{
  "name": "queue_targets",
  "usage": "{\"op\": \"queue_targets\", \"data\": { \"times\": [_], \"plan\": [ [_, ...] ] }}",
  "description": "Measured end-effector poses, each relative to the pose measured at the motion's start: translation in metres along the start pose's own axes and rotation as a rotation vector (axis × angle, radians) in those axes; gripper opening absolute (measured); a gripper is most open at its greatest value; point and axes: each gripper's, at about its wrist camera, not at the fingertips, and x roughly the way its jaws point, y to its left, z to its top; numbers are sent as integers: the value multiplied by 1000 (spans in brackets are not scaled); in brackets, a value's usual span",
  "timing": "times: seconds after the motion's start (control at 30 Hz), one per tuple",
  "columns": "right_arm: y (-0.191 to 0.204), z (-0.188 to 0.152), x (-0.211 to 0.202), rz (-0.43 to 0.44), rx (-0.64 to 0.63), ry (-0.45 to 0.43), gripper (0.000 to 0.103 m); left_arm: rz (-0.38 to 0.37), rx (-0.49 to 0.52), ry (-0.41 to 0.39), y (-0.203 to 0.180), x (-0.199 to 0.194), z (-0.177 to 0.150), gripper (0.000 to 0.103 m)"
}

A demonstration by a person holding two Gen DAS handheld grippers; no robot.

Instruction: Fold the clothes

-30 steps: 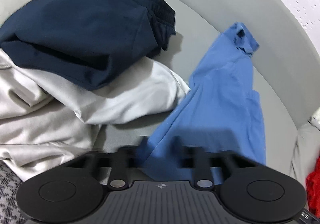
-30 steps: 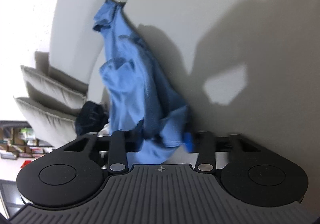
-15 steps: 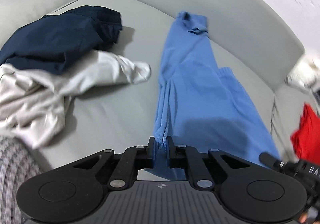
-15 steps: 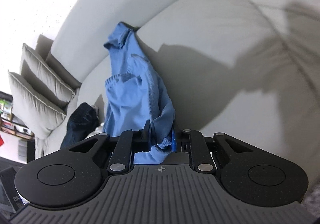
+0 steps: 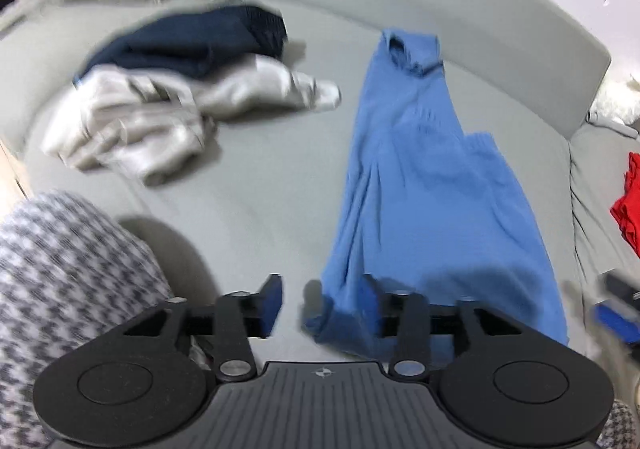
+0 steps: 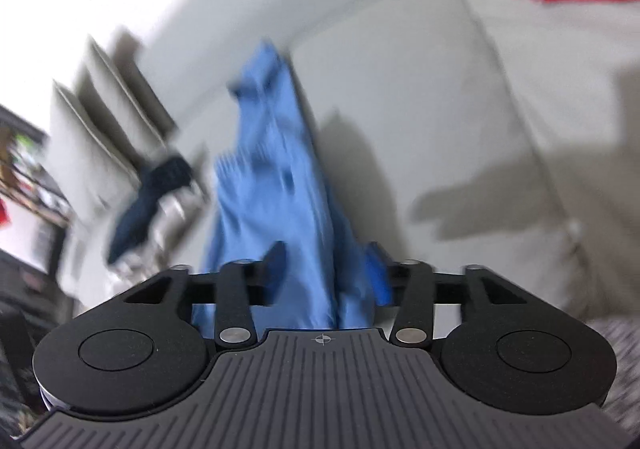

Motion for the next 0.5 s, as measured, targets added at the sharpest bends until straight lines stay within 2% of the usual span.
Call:
{"op": "queue_targets", "data": {
  "times": [0.03,0.07,0.13,0.2,0.3,0.43,0.5],
  "plan": [
    [-15,11,-15,30,-6,-55,56,17,6,-17,-3,-3,1,51],
    [-28,21,-25,35,-20,-97,56,31,10,-34,-7,-6,2,57],
    [-55,40,-43,9,-65,-174,56,55,18,-49,-13,-8,3,63],
    [-78,54,-57,-14,-96,-232,56,77,34,-46,-20,-9,2,64],
    [-139,76,-77,-33,-25,-311,56,109,48,-41,-29,-8,3,65],
    [-187,88,-79,-43,57,-354,57,153,34,-34,-33,-3,6,67],
    [-196,94,-77,-43,65,-362,56,172,28,-40,-34,-1,8,68]
  ]
}}
